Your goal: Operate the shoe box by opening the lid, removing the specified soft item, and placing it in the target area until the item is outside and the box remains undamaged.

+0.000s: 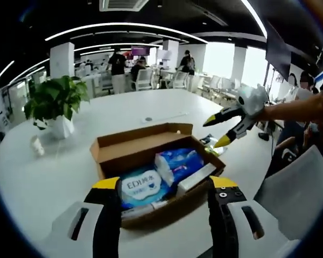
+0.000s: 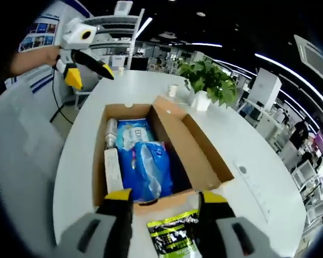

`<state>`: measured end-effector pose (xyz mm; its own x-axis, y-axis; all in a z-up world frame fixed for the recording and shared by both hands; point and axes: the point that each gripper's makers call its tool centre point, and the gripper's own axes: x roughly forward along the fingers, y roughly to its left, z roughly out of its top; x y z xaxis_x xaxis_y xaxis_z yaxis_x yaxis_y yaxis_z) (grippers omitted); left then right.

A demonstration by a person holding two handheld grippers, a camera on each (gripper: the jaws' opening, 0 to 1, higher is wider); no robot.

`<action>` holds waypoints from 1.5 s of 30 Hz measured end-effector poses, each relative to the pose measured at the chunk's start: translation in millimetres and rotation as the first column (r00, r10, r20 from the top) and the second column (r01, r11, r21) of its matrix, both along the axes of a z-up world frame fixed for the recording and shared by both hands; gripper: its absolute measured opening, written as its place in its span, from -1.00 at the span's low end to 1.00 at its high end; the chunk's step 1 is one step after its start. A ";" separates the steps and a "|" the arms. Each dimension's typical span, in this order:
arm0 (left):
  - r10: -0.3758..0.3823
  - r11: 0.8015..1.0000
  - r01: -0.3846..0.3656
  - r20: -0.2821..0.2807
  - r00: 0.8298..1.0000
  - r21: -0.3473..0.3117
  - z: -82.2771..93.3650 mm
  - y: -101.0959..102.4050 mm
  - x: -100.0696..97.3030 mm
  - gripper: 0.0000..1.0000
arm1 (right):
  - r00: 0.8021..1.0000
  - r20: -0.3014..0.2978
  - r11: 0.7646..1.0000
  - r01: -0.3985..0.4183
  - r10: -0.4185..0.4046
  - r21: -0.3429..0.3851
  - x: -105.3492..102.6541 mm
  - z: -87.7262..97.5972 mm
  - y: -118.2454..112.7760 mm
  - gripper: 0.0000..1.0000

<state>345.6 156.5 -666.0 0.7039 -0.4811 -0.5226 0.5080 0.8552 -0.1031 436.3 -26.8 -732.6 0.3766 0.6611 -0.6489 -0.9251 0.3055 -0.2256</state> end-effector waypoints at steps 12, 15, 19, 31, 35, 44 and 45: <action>0.021 1.000 -0.020 0.062 0.998 -0.017 12.3 -7.4 -32.2 0.48 | 0.998 -0.008 0.996 -0.058 0.057 -0.066 3.9 -21.5 29.7 -0.30; 0.030 0.999 -0.029 0.069 0.997 -0.018 11.9 -8.5 -41.8 0.51 | 0.999 -0.011 0.996 -0.054 0.053 -0.071 7.4 -25.7 33.8 -0.34; 0.026 0.999 -0.024 0.075 0.997 -0.034 12.6 -13.0 -52.5 0.54 | 0.999 -0.021 0.996 -0.047 0.045 -0.082 10.3 -32.5 38.8 -0.43; 0.017 1.000 -0.020 0.113 0.993 0.020 8.4 -14.8 -90.4 0.63 | 1.000 0.000 0.994 -0.010 0.011 -0.108 25.2 -44.2 50.6 -0.75; 0.010 1.000 -0.011 0.106 0.994 0.015 4.5 -18.5 -99.6 0.67 | 1.000 0.006 0.994 0.002 -0.002 -0.113 28.2 -47.3 53.6 -0.88; 0.053 0.999 -0.053 0.145 0.988 -0.003 9.0 -18.3 -97.9 0.74 | 0.998 0.062 0.988 0.002 0.007 -0.152 31.8 -47.3 55.8 -1.00; 0.058 0.998 -0.055 0.143 0.988 -0.024 9.8 -19.9 -97.8 0.74 | 0.998 0.061 0.989 -0.001 0.010 -0.149 30.3 -46.1 56.0 -1.00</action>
